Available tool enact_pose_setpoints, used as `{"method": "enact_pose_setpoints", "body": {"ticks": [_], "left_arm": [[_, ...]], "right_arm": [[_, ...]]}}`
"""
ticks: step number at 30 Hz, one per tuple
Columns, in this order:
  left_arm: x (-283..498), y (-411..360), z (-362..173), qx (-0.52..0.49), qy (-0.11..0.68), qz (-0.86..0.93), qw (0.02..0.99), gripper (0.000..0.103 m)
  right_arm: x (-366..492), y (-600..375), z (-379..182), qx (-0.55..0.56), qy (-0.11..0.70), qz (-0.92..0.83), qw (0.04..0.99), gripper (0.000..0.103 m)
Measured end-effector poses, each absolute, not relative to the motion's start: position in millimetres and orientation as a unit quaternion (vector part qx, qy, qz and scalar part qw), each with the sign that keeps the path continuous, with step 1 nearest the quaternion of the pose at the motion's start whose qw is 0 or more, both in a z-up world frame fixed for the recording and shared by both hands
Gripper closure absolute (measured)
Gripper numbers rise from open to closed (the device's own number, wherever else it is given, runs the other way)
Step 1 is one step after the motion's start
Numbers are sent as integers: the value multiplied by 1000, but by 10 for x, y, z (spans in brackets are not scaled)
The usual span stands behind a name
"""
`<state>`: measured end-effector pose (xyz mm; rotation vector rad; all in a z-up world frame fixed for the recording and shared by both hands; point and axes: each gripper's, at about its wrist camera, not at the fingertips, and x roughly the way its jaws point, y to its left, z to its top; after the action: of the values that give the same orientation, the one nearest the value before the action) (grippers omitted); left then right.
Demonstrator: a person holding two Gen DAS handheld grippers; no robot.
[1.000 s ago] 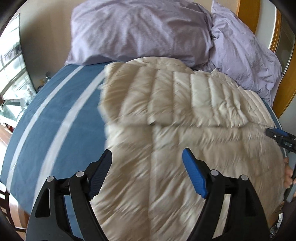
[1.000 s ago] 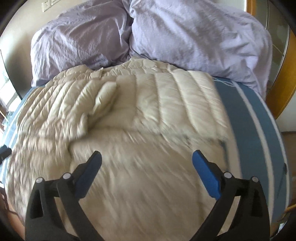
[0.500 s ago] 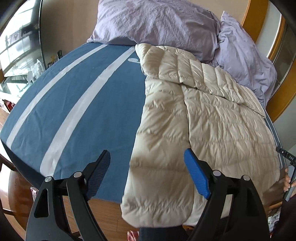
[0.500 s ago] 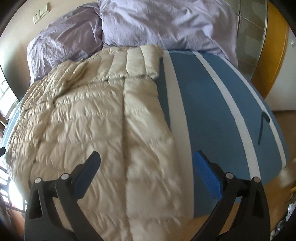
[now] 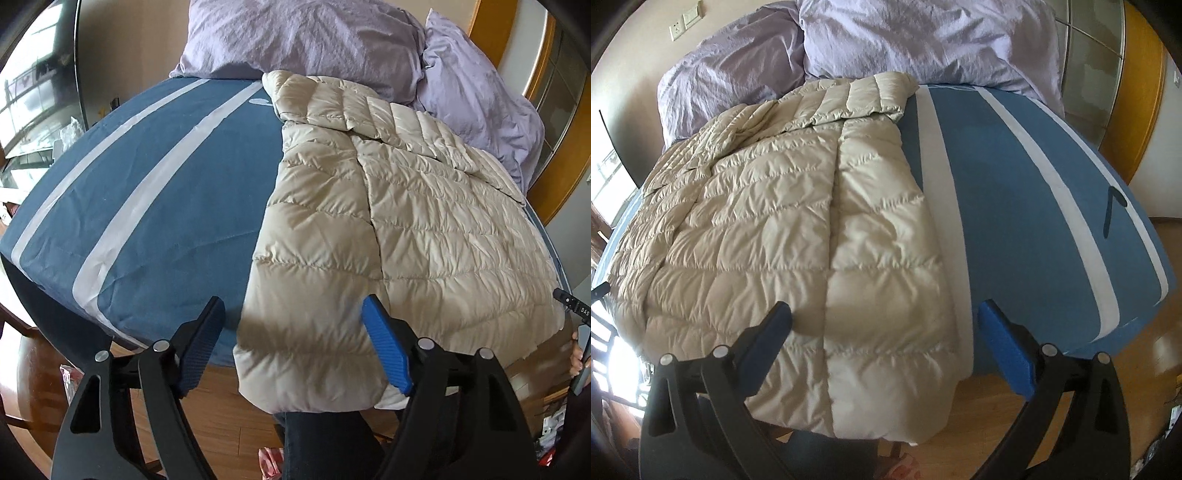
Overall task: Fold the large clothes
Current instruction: 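Grasp the jacket side edge with the left gripper while the right gripper grasps it too, then lift the gripped edge and fold it over the jacket body with both grippers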
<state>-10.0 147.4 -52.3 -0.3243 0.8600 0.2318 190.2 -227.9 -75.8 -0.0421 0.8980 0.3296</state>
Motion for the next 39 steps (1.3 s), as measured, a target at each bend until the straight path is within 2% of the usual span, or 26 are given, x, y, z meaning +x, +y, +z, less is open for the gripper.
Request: {"method": "enact_pose_setpoints", "body": {"ticks": [7, 10, 12, 13, 18, 20, 26, 39], "left_arm": [[-100, 1351, -531, -145, 409, 105, 895, 43], [-87, 1335, -529, -151, 409, 99, 894, 56], [-84, 1327, -533, -156, 408, 97, 894, 62], [-80, 1321, -536, -157, 408, 97, 894, 66], [-75, 1293, -546, -171, 411, 87, 891, 87], [-74, 1282, -540, -173, 411, 87, 891, 90], [-73, 1262, -410, -168, 401, 85, 897, 95], [192, 1359, 199, -150, 337, 107, 923, 98]], "right_arm": [[1837, -2239, -812, -23, 426, 172, 888, 14], [1816, -2238, -802, -22, 420, 179, 889, 27], [1806, -2249, -792, -16, 416, 184, 890, 41], [1803, -2261, -789, -12, 416, 186, 890, 45], [1815, -2326, -795, 29, 418, 211, 883, 83], [1815, -2311, -795, 35, 417, 214, 883, 88], [1814, -2281, -683, 33, 402, 205, 892, 95], [1984, -2205, -93, 44, 344, 193, 918, 96]]}}
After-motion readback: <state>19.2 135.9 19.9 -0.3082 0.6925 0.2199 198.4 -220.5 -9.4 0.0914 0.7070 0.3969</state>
